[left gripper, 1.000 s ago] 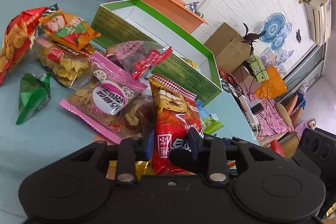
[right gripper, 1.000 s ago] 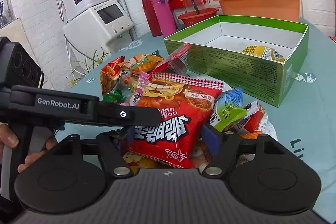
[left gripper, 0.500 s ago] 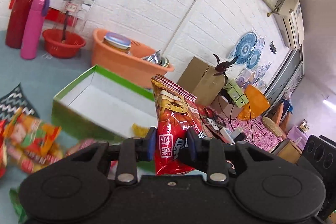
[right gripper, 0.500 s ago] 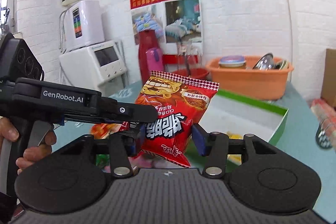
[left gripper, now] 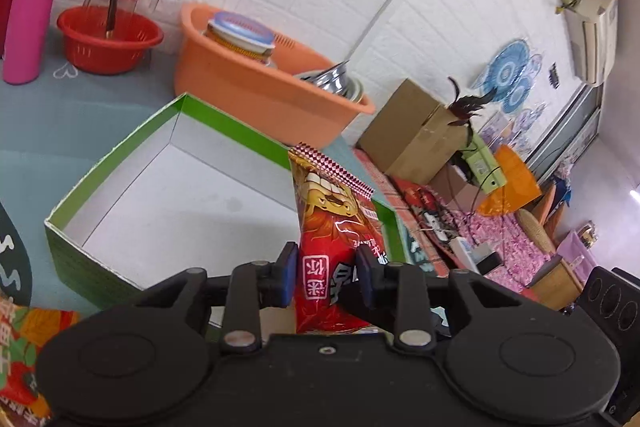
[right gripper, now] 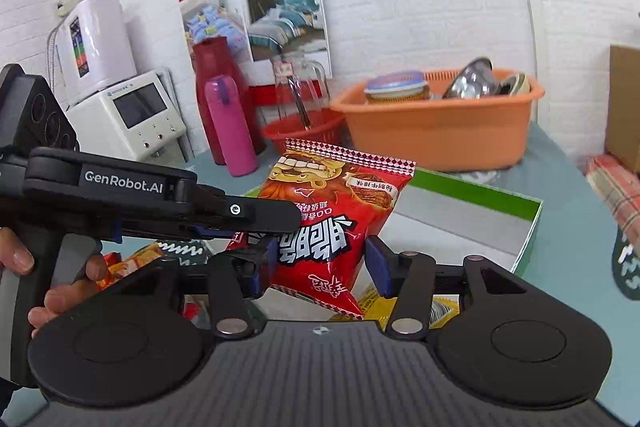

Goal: Organize snacks
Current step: 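Lift the red snack bag into the green box and release it, then grasp the yellow translucent candy bag with both grippers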

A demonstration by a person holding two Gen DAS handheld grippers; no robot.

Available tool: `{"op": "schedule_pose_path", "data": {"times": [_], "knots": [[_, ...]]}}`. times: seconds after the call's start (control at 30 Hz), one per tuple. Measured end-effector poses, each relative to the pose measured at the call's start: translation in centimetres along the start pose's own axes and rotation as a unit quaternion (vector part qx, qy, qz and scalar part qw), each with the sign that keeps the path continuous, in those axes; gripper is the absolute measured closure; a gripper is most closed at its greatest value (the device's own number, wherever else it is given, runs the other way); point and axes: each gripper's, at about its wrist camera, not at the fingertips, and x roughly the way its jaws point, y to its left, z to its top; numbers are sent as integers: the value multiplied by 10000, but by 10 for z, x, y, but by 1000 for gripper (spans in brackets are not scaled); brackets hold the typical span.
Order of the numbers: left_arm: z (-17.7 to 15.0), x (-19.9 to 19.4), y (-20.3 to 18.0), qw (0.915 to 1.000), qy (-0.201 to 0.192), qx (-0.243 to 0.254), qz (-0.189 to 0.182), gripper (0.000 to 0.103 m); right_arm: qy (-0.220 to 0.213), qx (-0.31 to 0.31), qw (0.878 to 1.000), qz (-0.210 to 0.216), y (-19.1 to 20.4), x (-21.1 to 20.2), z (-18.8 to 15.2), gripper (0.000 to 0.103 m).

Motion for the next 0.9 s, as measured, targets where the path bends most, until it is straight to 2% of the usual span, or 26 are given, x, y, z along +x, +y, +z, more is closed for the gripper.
{"op": "schedule_pose_path", "data": {"times": [0.03,0.07,0.1,0.13,0.17,0.2,0.27,0.37,0.6,0.77,0.9], "knots": [[0,4,3,10000,49,5,28,13,59,40,10000,-1,-2,6,-2,21],[-1,9,6,9999,112,2,91,0,113,33,9999,-41,-3,11,-4,20],[-3,11,8,9997,152,-18,168,0,143,-3,9999,-70,-3,15,-7,19],[-4,12,10,9995,159,-59,256,0,174,-57,9998,-92,-3,18,-10,14],[-6,9,12,9993,113,-108,328,0,256,-118,9995,-134,-2,21,-12,3],[-7,5,13,9992,61,-139,369,0,343,-158,9990,-239,-2,22,-13,1],[-7,-11,11,9992,-88,-153,359,0,316,-231,9983,-433,-2,12,-13,1],[-9,-42,-2,9988,-300,-64,387,0,37,-207,9981,-584,2,-18,-5,0],[-45,-112,-43,9962,-549,322,592,0,-514,-194,9970,-545,37,-94,-6,0],[-90,-143,-48,9953,-647,310,647,0,-468,-533,9971,-278,68,-123,-35,0],[-124,-158,-41,9962,-576,48,659,0,-317,-634,9974,-108,83,-135,-63,0]]}}
